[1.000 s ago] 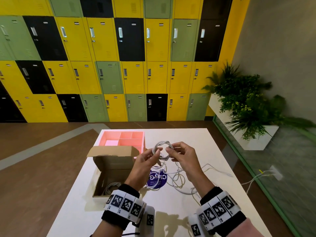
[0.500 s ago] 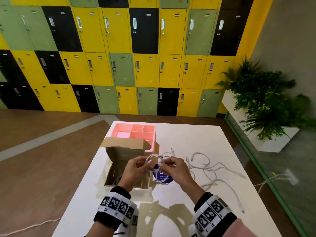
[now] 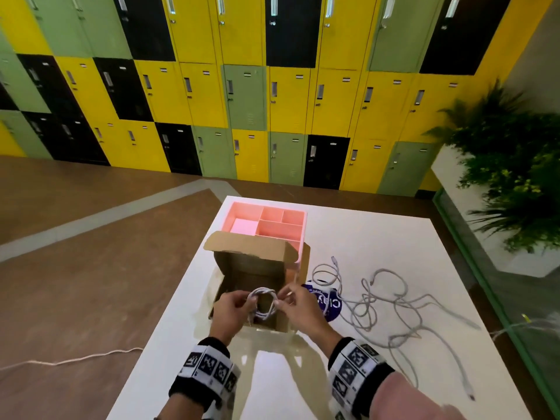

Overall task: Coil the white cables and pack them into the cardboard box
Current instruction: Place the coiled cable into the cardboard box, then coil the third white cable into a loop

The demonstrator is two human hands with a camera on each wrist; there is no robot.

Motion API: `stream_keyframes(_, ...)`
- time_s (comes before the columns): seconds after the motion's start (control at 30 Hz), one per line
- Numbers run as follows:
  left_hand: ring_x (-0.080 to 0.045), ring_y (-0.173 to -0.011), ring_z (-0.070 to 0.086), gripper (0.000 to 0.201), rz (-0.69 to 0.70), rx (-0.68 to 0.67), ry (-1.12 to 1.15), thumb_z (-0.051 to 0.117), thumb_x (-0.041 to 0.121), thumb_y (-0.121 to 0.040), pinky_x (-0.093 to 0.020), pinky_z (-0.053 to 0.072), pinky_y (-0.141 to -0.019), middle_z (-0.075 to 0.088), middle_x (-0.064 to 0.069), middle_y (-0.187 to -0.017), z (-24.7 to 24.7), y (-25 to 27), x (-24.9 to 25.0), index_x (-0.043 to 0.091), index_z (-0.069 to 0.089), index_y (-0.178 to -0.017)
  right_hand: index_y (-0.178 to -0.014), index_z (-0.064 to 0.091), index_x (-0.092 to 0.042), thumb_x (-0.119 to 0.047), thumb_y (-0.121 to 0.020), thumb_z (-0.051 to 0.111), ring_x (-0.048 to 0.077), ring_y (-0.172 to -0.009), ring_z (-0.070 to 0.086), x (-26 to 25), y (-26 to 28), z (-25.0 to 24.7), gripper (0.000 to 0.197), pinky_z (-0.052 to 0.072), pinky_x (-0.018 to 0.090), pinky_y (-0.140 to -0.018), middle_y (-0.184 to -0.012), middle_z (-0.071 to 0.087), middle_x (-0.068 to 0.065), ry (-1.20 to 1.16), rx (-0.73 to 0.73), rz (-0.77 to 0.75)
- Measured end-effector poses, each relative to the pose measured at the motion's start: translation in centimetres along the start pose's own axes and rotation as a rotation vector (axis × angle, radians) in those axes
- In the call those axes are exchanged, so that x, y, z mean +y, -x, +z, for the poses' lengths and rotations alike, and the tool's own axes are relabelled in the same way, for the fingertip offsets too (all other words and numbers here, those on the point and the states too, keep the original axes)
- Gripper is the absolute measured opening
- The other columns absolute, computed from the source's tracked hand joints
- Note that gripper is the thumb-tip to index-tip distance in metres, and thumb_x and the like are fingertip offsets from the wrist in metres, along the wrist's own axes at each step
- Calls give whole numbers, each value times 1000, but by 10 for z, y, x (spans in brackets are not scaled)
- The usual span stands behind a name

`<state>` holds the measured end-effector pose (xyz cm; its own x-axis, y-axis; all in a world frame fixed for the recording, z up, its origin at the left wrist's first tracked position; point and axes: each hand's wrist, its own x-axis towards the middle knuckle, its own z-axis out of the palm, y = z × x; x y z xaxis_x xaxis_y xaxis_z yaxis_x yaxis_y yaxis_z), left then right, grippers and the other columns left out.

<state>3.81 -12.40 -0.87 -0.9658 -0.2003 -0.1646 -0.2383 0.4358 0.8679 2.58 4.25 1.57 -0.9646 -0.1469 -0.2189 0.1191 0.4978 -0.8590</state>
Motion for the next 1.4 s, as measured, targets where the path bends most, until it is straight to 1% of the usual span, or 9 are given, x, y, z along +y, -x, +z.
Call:
stream_keyframes(0.2,-9,-73,55,16,-59,30,-279,65,19,-89,-13,39,-56,64,-1,-85,7,-22,-3,5,66,-95,-110,63,-15,-23,-90,63,8,-92,60,7,-22,14,21,47,18,-75,-107,66,-2,172,-6,76)
stream_keyframes(0.37,-22,-92,65,13,-160,-54,-382,63,9,-87,-27,50,-77,67,-10,-96,12,-43,-6,2,64,-99,-105,64,-17,-24,-89,64,15,-100,64,16,-30,21,18,55,33,-87,-105,67,-1,317,50,85)
stream_keyframes(0.53,-26,-108,61,26,-167,-150,-450,62,9,-89,-26,45,-89,64,-15,-116,12,-55,-9,-1,62,-113,-116,61,-21,-18,-89,64,14,-105,62,22,-31,23,28,51,25,-86,-112,64,-2,358,86,9)
stream_keyframes(0.8,-23,-104,62,20,-209,-182,-494,56,6,-92,-26,47,-89,66,-14,-110,20,-49,-16,-1,65,-108,-108,67,-18,-22,-89,64,16,-96,64,30,-43,28,20,54,25,-80,-105,67,0,542,53,-73)
stream_keyframes(0.93,-22,-105,62,22,-226,-159,-493,55,8,-92,-24,46,-89,66,-12,-112,20,-49,-15,0,64,-110,-99,70,-16,-20,-95,54,15,-83,64,32,-52,28,17,49,21,-67,-94,69,1,646,61,-115)
stream_keyframes(1.1,-28,-109,60,25,-217,-139,-468,50,3,-93,-23,44,-88,63,-17,-115,19,-47,-11,-6,61,-114,-100,65,-9,-14,-98,48,22,-83,66,30,-55,33,19,56,33,-74,-95,68,8,811,-4,-100)
stream_keyframes(1.27,-25,-95,64,16,-185,-116,-394,55,4,-91,-24,46,-80,66,-13,-98,19,-37,-10,-2,63,-103,-106,63,-8,-16,-96,52,24,-88,65,30,-52,35,17,56,34,-78,-101,66,10,824,-37,-53)
stream_keyframes(1.33,-17,-76,61,10,-186,-106,-357,55,8,-93,-22,47,-70,62,-4,-81,20,-34,-11,5,61,-86,-107,63,-6,-16,-96,51,25,-90,65,29,-49,34,19,56,35,-80,-104,65,12,868,-78,-53)
stream_keyframes(1.4,-9,-63,54,27,-204,-87,-324,51,12,-96,-16,44,-57,54,1,-70,20,-33,-10,14,50,-70,-109,63,-4,-15,-97,50,27,-92,64,27,-46,31,21,55,36,-81,-106,64,14,916,-134,-67)
